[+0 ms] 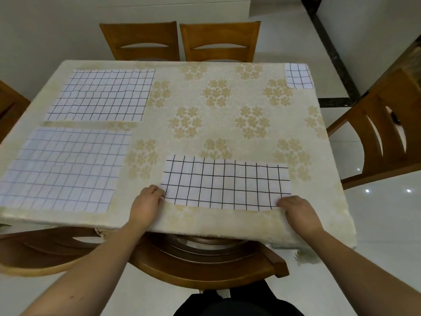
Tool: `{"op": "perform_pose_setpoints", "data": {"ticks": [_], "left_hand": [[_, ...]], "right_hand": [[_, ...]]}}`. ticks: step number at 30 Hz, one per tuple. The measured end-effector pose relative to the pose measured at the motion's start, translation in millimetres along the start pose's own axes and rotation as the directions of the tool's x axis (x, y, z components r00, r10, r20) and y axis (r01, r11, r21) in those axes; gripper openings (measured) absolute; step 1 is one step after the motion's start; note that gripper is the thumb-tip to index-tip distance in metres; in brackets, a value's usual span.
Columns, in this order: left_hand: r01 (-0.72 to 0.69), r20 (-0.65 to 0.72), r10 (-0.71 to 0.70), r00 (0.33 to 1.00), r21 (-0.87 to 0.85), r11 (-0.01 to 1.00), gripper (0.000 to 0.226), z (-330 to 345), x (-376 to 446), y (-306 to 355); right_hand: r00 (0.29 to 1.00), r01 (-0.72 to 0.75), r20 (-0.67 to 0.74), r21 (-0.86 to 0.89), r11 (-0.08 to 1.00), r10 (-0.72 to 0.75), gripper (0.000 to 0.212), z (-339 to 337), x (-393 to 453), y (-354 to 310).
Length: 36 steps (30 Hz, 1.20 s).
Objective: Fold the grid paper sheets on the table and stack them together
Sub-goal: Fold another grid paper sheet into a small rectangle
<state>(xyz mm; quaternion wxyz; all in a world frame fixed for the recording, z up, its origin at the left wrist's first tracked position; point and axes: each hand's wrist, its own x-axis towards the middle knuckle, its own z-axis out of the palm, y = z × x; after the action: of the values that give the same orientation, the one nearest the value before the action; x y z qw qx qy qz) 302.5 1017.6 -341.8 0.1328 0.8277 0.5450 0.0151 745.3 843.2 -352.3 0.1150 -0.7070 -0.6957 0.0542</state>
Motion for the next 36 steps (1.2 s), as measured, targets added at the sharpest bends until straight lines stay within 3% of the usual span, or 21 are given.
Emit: {"op": "perform_pose_setpoints", "data": {"ticks": [4,7,12,17,21,26,28,30,36], "left_hand": [[0.195,0.105,-0.174,0.979,-0.242,0.951,0.04,5,-4,7],[0.367,0.111,-0.353,0.929,-0.406,0.837,0.035,4,-3,16],[0.568,0.159,-0.559,0.813,-0.422,0.706,0.038,6,4,18],[0.55,0.064,-0.588,0.806,-0.447,0.705,0.033,9,3,33],[0.539,0.084,-0.584,0.807,-0.507,0.672,0.033,14,1,56],[0.703,0.111,-0.74,0.664,-0.431,0.566,0.054,16,4,59],[0.761,0.186,-0.783,0.594,-0.446,0.471,0.052,16,7,51],[0.777,0.221,-0.795,0.565,-0.467,0.423,0.047,16,10,42],[0.752,0.243,-0.755,0.609,-0.481,0.451,0.026,19,11,31]], "right_hand": [[1.0,-0.027,0.017,0.017,0.999,0.026,0.036,5,8,-9],[1.0,0.004,-0.013,0.052,0.999,-0.003,0.035,6,23,-26],[0.993,0.109,-0.054,0.124,0.986,-0.103,0.027,14,51,-56],[0.985,0.168,-0.05,0.126,0.978,-0.163,0.032,20,79,-74],[0.982,0.186,-0.034,0.141,0.972,-0.183,0.031,19,100,-79],[0.969,0.247,-0.009,0.113,0.962,-0.247,0.025,27,114,-84],[0.958,0.286,0.007,0.103,0.953,-0.288,0.027,33,114,-88],[0.956,0.291,0.01,0.101,0.951,-0.293,0.027,38,113,-91],[0.949,0.313,0.023,0.062,0.948,-0.315,0.03,47,113,-92]]}}
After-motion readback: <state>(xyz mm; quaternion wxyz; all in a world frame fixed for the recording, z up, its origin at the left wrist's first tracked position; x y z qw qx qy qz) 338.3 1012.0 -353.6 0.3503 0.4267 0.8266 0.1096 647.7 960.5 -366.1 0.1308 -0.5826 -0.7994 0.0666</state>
